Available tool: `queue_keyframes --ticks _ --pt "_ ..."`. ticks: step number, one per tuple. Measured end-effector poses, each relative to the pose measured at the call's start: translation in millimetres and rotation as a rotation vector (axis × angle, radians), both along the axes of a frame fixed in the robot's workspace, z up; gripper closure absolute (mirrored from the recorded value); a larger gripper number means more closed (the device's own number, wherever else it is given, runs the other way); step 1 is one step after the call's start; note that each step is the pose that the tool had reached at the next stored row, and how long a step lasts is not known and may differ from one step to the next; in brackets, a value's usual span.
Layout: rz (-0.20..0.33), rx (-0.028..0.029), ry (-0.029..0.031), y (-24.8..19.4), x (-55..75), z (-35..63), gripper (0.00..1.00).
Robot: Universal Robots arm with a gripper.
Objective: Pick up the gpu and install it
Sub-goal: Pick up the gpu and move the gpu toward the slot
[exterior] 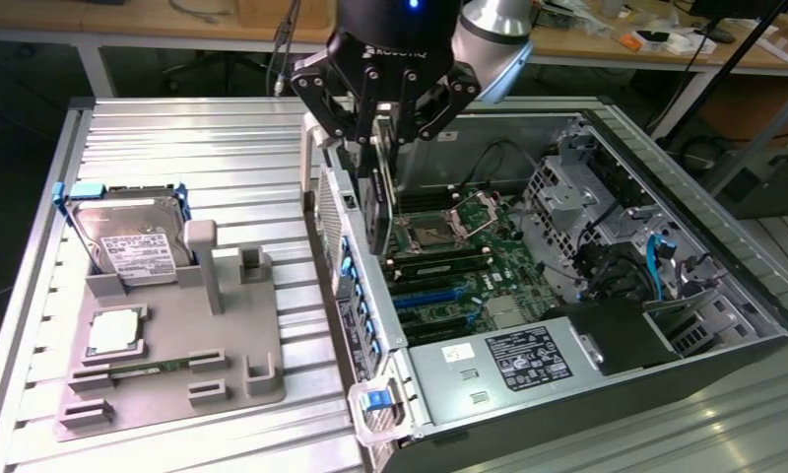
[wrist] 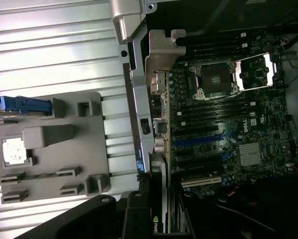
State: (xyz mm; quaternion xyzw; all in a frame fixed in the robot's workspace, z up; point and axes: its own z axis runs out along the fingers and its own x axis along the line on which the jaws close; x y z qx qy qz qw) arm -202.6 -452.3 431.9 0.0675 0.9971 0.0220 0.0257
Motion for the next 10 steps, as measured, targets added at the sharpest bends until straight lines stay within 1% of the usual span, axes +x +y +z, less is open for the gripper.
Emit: queue_keyframes --ticks 10 --pt "0.000 0.0000 0.0000 0.0 4.3 0.0 0.73"
